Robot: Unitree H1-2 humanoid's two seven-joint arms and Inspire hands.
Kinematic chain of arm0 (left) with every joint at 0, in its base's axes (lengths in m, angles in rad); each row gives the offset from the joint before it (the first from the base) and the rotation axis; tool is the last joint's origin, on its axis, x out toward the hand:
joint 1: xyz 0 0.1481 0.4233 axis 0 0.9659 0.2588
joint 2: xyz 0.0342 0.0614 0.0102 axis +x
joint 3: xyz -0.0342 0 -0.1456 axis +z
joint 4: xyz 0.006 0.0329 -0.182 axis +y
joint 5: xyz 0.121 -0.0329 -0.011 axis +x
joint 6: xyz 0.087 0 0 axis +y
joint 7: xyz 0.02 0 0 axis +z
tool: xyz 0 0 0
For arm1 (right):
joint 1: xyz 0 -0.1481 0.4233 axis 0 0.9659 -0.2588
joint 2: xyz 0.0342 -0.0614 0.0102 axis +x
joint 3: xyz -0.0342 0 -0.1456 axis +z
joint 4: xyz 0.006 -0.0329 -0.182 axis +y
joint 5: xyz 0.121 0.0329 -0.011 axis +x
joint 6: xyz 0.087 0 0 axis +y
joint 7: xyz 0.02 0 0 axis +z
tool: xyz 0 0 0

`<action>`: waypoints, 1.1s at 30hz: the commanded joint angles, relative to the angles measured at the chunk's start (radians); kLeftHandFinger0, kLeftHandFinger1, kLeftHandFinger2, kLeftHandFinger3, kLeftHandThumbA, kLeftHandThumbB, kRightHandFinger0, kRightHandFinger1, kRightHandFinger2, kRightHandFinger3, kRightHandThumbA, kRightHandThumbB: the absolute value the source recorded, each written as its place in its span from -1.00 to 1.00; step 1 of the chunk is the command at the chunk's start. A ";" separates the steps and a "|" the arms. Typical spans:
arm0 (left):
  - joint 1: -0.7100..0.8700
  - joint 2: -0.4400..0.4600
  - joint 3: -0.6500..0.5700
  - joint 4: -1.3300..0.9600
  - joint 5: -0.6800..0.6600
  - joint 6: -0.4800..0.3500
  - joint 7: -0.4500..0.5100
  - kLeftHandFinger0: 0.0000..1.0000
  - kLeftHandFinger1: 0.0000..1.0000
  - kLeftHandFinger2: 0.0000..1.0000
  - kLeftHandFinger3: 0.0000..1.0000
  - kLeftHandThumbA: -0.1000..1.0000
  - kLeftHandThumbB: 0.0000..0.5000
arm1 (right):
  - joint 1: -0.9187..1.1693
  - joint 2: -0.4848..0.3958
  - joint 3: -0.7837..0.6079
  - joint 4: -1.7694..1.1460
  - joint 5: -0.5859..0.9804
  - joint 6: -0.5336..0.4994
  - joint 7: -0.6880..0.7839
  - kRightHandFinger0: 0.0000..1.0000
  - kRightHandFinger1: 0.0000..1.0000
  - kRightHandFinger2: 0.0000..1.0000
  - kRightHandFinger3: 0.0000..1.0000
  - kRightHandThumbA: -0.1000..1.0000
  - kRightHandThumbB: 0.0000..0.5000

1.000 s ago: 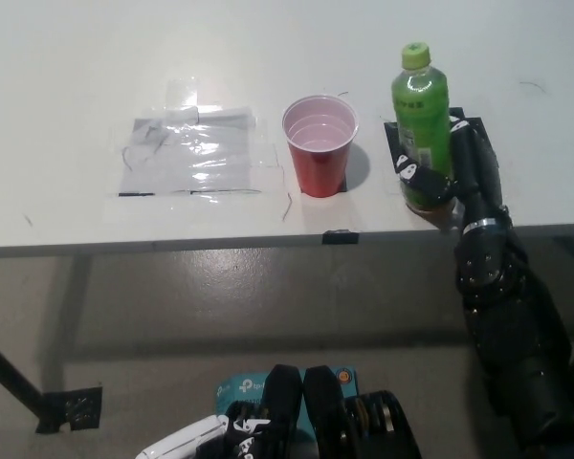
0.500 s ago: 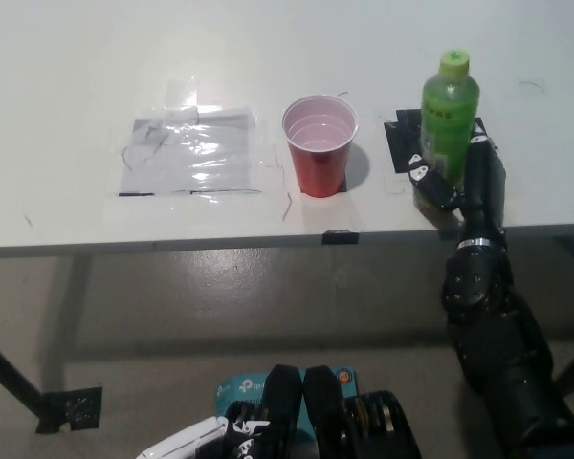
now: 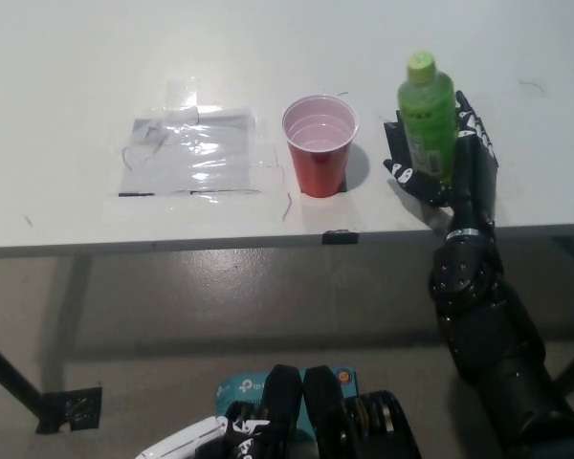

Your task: The robot uses its right hand to pick up a bottle kept in the middle of the desk and tilt it into a cup kept next to it to pour water out

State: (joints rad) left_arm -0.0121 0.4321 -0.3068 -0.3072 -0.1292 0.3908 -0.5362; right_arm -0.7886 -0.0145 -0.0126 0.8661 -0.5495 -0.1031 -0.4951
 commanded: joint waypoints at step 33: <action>0.012 0.018 0.045 -0.029 0.003 -0.014 -0.004 1.00 1.00 1.00 1.00 -0.21 1.00 | 0.383 -0.097 0.149 -0.686 0.084 0.243 0.302 1.00 1.00 1.00 1.00 1.00 1.00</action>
State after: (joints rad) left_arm 0.0040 0.4324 -0.2677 -0.3078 -0.1295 0.3905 -0.5354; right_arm -0.4208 -0.1201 0.1063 0.3022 -0.4830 0.1110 -0.2742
